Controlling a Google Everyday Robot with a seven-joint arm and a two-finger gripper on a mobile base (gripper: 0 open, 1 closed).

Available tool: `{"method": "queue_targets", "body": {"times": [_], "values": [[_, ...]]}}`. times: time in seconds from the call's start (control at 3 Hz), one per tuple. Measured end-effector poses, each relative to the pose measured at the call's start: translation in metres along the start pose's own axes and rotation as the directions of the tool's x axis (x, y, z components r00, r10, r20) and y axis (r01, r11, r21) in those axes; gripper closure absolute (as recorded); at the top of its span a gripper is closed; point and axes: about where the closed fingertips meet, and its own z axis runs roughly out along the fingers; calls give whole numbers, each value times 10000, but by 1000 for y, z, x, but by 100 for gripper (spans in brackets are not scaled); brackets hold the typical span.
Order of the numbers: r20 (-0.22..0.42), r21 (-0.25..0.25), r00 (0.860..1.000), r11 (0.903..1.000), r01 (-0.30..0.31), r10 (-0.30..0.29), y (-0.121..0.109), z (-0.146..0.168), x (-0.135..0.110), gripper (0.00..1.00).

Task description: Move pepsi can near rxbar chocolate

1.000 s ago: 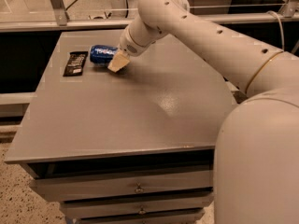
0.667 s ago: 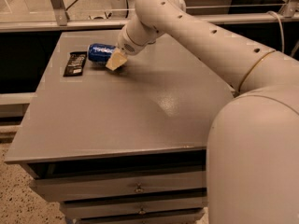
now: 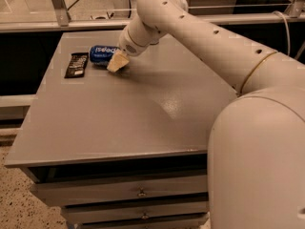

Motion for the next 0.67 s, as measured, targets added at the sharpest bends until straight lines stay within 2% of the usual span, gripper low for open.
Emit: {"method": "queue_targets", "body": {"times": [0.33, 0.67], "values": [[299, -137, 9995, 9998, 141, -137, 3, -5, -10, 0], [864, -260, 9959, 9992, 290, -266, 10, -24, -23, 0]]}}
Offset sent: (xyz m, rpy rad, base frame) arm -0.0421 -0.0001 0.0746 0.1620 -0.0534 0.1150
